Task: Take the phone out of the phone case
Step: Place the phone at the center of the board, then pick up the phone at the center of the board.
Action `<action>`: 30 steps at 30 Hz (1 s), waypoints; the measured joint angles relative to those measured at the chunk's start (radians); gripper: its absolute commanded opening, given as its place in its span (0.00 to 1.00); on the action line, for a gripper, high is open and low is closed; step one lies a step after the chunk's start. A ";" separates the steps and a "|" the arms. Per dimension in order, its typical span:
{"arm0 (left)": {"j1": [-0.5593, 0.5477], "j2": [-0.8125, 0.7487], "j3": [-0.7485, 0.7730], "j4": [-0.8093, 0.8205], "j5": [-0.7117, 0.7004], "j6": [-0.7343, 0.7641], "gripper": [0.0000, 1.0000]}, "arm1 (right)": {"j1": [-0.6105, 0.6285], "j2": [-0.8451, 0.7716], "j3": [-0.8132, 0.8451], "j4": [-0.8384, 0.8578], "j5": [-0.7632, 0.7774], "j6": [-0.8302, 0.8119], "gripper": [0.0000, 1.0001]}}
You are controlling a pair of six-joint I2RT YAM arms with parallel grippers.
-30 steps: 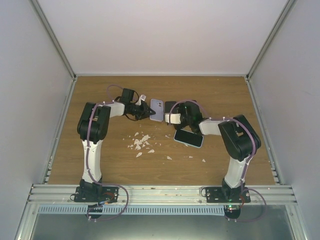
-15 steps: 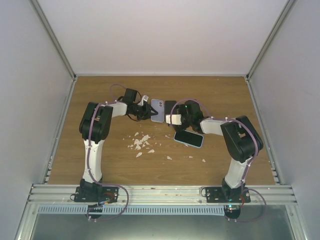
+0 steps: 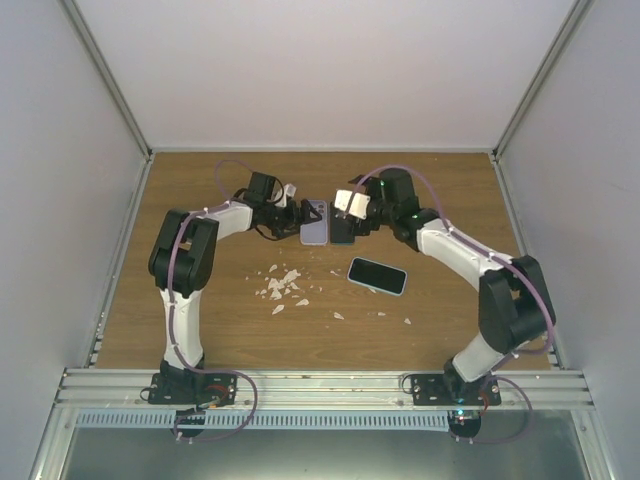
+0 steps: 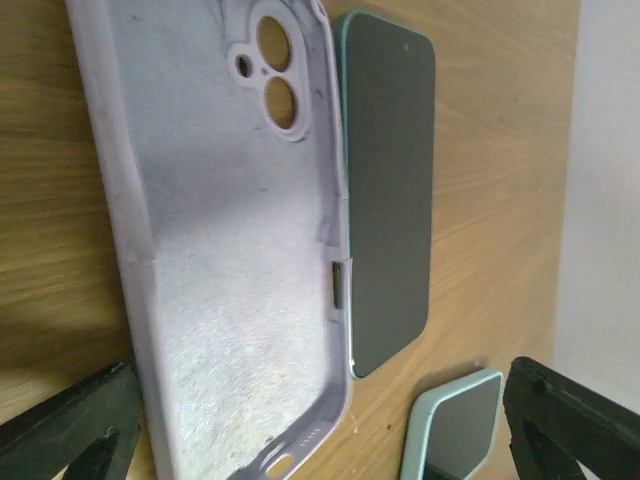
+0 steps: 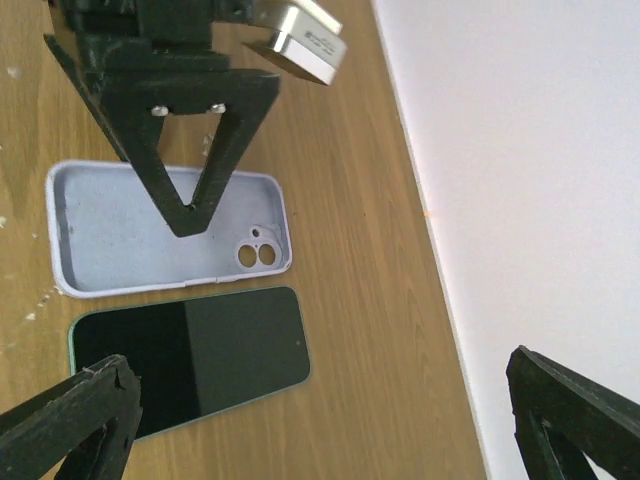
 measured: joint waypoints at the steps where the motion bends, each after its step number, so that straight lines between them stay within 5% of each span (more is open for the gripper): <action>1: 0.000 -0.014 -0.006 -0.009 -0.020 0.002 0.99 | 0.000 -0.023 0.012 -0.030 0.001 0.022 1.00; 18: 0.000 -0.355 -0.115 -0.021 -0.186 0.098 0.99 | 0.000 -0.323 0.010 -0.502 0.045 0.328 1.00; 30: 0.005 -0.573 -0.237 0.028 -0.198 0.163 0.99 | 0.000 -0.282 -0.117 -0.650 0.094 0.337 1.00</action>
